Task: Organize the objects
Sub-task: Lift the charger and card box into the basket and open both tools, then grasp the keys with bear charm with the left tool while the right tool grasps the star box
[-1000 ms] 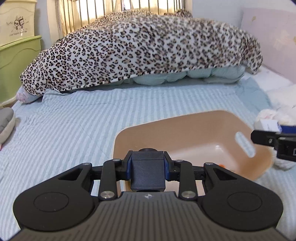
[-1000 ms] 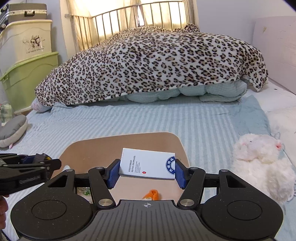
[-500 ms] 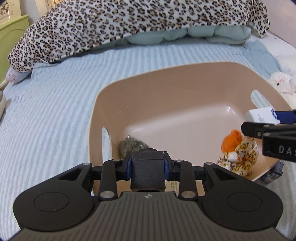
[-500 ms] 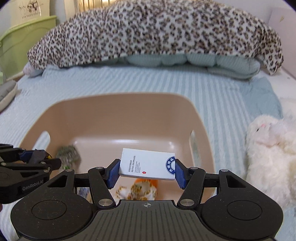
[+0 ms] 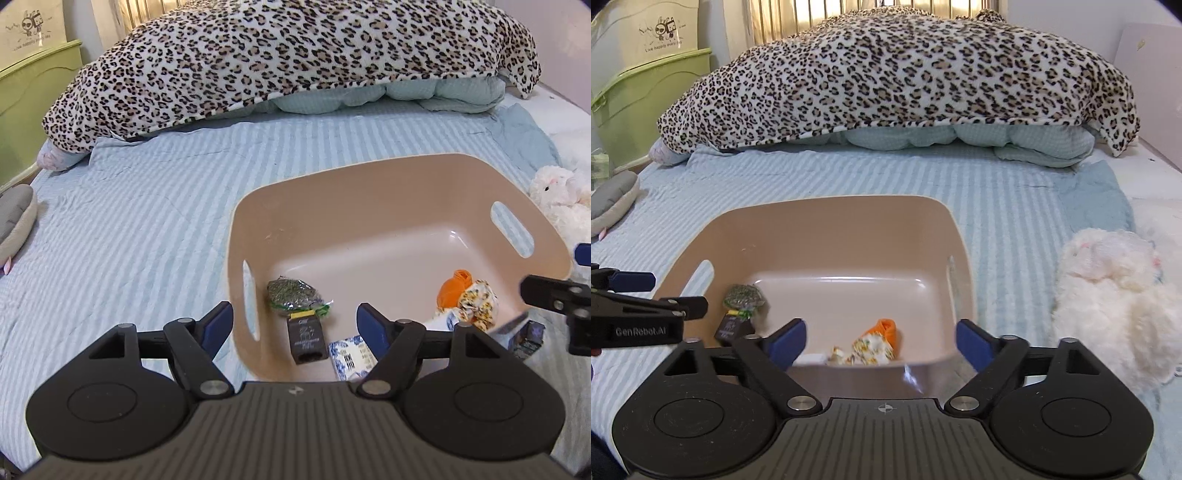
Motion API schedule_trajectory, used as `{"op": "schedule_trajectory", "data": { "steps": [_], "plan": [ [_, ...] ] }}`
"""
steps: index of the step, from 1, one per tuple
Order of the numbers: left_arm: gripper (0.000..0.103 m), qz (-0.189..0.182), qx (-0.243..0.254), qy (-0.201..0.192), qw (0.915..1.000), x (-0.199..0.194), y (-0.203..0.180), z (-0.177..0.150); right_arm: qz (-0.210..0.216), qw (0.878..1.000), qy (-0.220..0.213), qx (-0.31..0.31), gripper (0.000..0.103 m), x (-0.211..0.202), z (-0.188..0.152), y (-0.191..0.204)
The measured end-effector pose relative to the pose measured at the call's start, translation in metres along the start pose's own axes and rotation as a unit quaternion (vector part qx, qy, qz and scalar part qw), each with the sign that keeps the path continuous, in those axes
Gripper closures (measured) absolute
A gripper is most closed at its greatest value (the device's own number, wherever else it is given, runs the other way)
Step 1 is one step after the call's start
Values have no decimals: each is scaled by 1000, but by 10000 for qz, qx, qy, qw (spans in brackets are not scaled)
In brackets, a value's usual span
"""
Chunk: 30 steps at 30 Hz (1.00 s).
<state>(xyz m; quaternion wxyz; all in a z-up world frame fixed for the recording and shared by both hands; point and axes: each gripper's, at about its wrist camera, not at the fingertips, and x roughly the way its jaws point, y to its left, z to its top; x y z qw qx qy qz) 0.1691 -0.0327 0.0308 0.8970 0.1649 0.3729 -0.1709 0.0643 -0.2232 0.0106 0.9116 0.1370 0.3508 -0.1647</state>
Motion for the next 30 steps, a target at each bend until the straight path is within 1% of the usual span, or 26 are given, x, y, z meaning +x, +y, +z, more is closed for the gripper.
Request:
{"op": "schedule_trajectory", "data": {
  "steps": [4,6,9,11,13,18,24,30],
  "plan": [
    [26,22,-131,-102,9999,-18,8,-10,-8,10000,-9,75,7,-18,-9,-9],
    [25,-16,-189,-102,9998,-26,10,-16,-14,9999,4,105,6,-25,-13,-12],
    [22,-104,-198,-42,9997,-35,13,-29,-47,9999,51,111,5,-30,-19,-15],
    [20,-100,-235,1,9997,-38,14,-40,-106,9998,76,172,5,-31,-26,-17],
    [20,-133,-283,92,9995,-39,15,-49,-113,9995,189,241,5,-28,-34,-20],
    [20,-163,-240,368,9989,-31,13,-70,-185,9980,496,353,5,-18,-53,-24],
    [20,-176,-246,569,9979,-17,1,-89,-257,9959,809,319,5,-6,-66,-24],
    [20,-342,-250,732,9964,1,-13,-98,-325,9935,1079,168,5,8,-74,-23]
  ]
}}
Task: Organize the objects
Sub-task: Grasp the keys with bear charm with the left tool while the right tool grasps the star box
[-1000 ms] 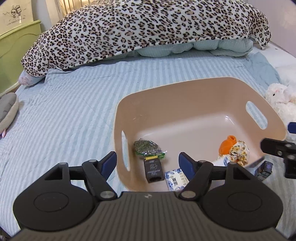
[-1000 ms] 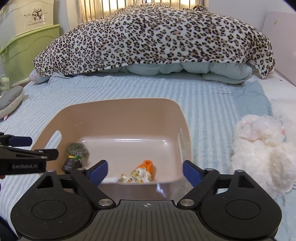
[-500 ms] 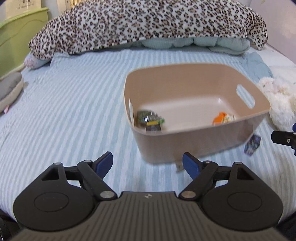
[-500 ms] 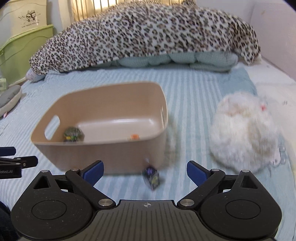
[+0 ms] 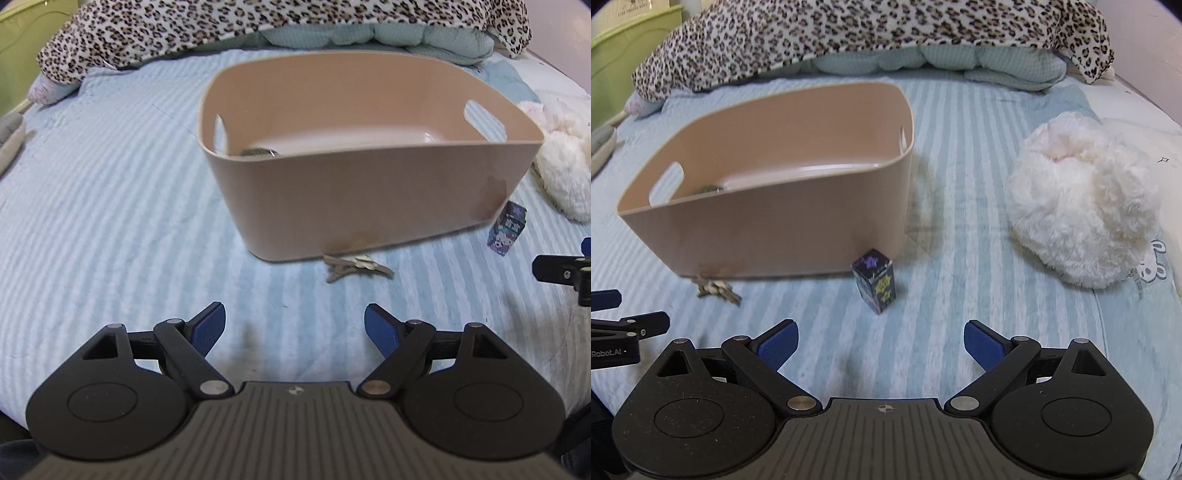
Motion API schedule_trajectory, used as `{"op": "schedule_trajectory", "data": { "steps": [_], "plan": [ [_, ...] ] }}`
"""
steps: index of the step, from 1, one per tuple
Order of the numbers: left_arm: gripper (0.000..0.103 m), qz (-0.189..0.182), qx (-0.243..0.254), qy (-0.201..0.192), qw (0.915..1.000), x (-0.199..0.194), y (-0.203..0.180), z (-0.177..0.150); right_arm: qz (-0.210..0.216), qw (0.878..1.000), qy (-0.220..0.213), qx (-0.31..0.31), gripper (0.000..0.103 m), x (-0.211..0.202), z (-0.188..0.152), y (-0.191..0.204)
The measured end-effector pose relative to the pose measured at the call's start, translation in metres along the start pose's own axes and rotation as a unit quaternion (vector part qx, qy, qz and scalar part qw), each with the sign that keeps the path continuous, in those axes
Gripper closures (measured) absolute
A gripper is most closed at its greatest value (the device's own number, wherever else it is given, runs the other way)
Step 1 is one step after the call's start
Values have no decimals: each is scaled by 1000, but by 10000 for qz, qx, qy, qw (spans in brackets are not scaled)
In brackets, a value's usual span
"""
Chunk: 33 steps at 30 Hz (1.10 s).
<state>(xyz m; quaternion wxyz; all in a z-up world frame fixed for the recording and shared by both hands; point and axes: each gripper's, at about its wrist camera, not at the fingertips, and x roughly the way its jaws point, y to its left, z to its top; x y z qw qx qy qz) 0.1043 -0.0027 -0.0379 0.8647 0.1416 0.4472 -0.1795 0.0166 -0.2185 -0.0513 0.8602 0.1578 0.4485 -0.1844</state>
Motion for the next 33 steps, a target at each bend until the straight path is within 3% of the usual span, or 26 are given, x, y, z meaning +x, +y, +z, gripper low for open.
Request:
{"op": "schedule_trajectory", "data": {
  "steps": [13,23,28,33],
  "plan": [
    [20,-490,-255,175,9983,37,-19,1,2,9997,237,-44,6,34,6,0],
    [15,-279,-351,16,9990,59,-27,19,-182,9991,144,-346,11,57,20,16],
    [16,-161,-407,-2,9990,64,-21,23,-225,9988,183,-406,24,69,26,20],
    [35,-146,-417,-87,9990,61,-14,21,-186,9986,180,-457,43,72,26,24]
  ]
}}
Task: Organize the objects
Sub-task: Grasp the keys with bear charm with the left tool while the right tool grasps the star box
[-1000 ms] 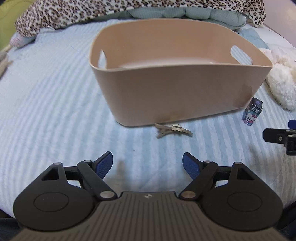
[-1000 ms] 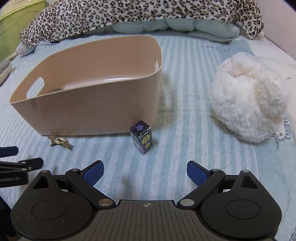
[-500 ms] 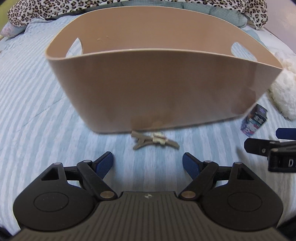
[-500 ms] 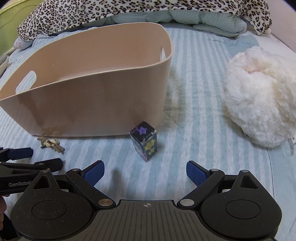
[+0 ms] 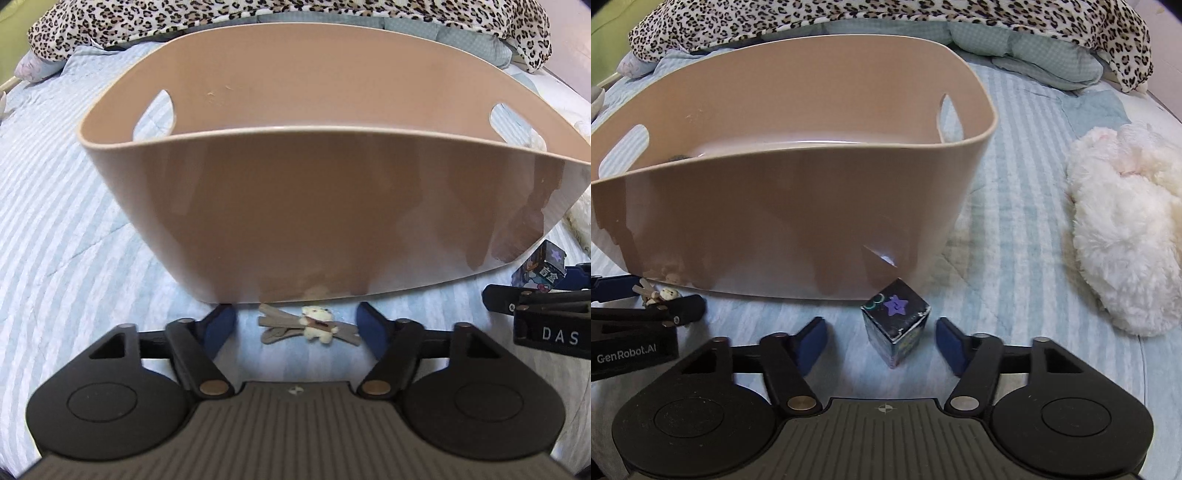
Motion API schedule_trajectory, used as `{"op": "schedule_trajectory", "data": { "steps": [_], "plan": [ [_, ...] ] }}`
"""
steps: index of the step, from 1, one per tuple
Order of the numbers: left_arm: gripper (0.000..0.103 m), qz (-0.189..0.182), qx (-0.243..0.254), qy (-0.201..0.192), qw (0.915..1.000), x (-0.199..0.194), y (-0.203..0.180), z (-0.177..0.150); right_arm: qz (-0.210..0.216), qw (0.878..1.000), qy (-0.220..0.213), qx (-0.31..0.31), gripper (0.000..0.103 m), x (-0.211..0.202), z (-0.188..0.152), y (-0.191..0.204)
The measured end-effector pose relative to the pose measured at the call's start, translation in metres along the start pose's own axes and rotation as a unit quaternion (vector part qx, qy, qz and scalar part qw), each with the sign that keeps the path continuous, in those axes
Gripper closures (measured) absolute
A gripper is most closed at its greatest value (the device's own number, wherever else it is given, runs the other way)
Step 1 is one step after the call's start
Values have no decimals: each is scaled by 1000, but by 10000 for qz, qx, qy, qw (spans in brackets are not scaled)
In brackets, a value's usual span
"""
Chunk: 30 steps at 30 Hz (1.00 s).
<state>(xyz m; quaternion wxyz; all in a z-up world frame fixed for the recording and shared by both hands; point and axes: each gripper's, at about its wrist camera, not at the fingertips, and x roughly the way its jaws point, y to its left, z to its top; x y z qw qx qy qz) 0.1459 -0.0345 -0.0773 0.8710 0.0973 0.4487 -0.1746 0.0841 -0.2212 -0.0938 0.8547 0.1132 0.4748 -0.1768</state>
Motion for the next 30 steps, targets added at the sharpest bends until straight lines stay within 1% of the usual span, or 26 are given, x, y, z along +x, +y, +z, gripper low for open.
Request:
{"op": "schedule_trajectory", "data": {
  "steps": [1,3,6,7,8,11,14,18,23,30],
  "plan": [
    [36,-3,-23,-4,10000,-1,2,0,-10,10000,-17,-8,46,0,0,0],
    [45,8,-66,-5,10000,-3,6,0,-25,10000,-20,1,53,0,-1,-1],
    [46,-12,-87,-11,10000,-6,9,-1,-53,10000,-21,70,64,0,-1,-5],
    [46,-16,-83,-14,10000,-7,10,-1,-41,9999,-26,110,72,-1,-2,-7],
    [46,-13,-65,-20,10000,-8,10,-1,-11,9999,-35,155,74,-1,-2,-8],
    [46,8,16,-69,10000,-12,10,-5,64,9997,-33,242,76,-3,-4,-12],
    [46,-13,54,-117,9999,-15,12,-12,152,9995,-47,283,76,-5,-5,-13],
    [46,-1,-30,-128,9999,-22,19,-14,216,9990,-65,390,76,-11,-10,-15],
    [46,-35,-32,-182,9998,-25,14,-11,240,9985,-184,446,76,-29,-17,-16],
    [46,-126,-138,-381,9991,-53,24,-13,365,9971,-486,462,76,-64,-21,-9]
  ]
}}
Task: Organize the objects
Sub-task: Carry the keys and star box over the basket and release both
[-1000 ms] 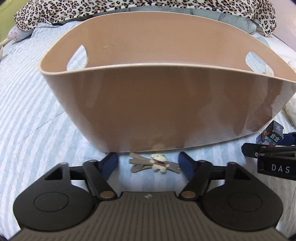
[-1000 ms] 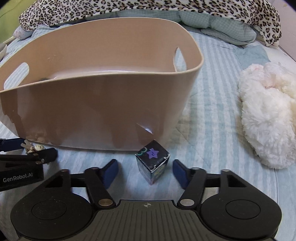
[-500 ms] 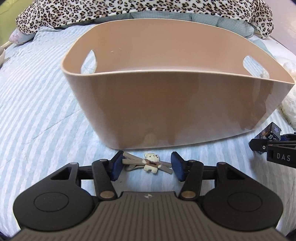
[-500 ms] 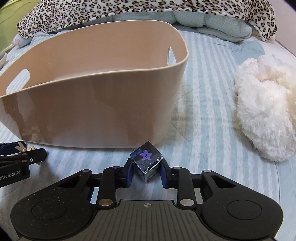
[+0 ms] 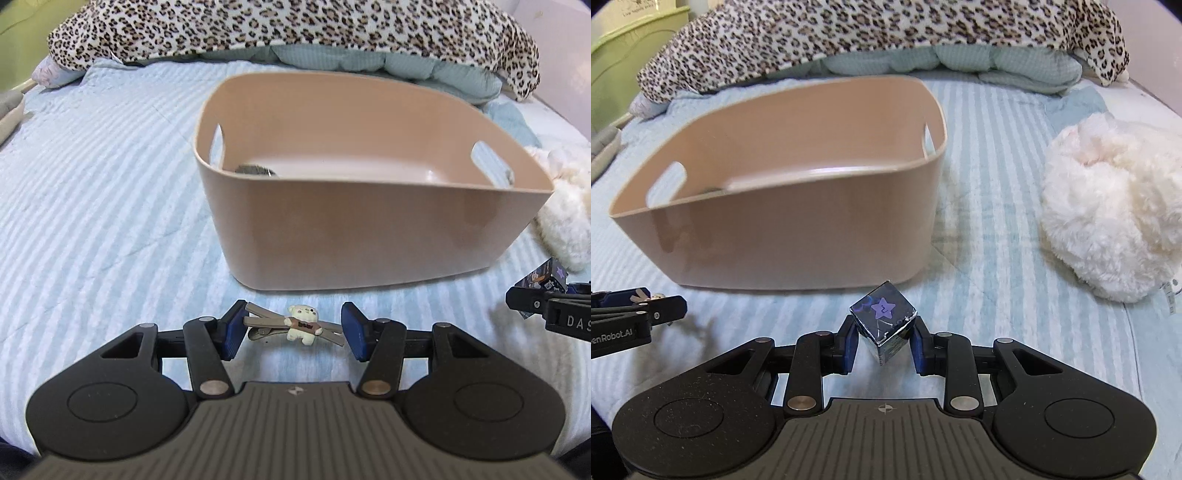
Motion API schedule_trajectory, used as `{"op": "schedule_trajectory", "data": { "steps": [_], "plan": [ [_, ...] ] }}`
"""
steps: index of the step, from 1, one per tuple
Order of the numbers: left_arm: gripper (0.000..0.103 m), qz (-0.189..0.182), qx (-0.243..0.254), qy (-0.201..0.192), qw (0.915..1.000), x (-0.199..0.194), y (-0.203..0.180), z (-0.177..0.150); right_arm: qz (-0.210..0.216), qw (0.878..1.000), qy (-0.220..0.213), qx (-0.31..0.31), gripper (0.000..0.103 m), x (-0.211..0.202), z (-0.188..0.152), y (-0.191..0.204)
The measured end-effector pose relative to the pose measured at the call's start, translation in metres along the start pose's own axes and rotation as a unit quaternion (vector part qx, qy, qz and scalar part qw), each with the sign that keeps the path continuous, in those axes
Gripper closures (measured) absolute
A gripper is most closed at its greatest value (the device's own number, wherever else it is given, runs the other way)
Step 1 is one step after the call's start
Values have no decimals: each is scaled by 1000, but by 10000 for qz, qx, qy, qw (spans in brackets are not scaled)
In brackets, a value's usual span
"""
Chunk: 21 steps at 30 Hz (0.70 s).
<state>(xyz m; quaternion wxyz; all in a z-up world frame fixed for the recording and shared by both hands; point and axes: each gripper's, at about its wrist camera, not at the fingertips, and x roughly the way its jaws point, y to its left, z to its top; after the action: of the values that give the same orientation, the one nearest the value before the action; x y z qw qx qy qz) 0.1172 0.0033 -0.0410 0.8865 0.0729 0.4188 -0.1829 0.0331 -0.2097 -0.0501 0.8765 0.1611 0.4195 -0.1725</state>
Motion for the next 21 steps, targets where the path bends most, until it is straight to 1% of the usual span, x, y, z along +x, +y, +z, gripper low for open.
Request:
{"op": "schedule_trajectory", "data": {
  "steps": [3,6,12,15,21],
  "plan": [
    [46,10,5,-126,9999,-12,2,2,42,9998,-178,-41,76,-17,3,4],
    [46,-18,-87,-247,9997,-26,6,5,-4,9993,-370,-112,76,-30,6,8],
    [46,-57,-171,-487,9987,-45,8,17,87,9974,-715,-15,76,-52,18,8],
    [46,-90,-189,-624,9978,-54,9,25,61,9960,-891,-39,76,-58,29,8],
    [46,-107,-69,-949,9954,-65,5,48,106,9934,-1141,-21,76,-61,51,9]
  ]
}}
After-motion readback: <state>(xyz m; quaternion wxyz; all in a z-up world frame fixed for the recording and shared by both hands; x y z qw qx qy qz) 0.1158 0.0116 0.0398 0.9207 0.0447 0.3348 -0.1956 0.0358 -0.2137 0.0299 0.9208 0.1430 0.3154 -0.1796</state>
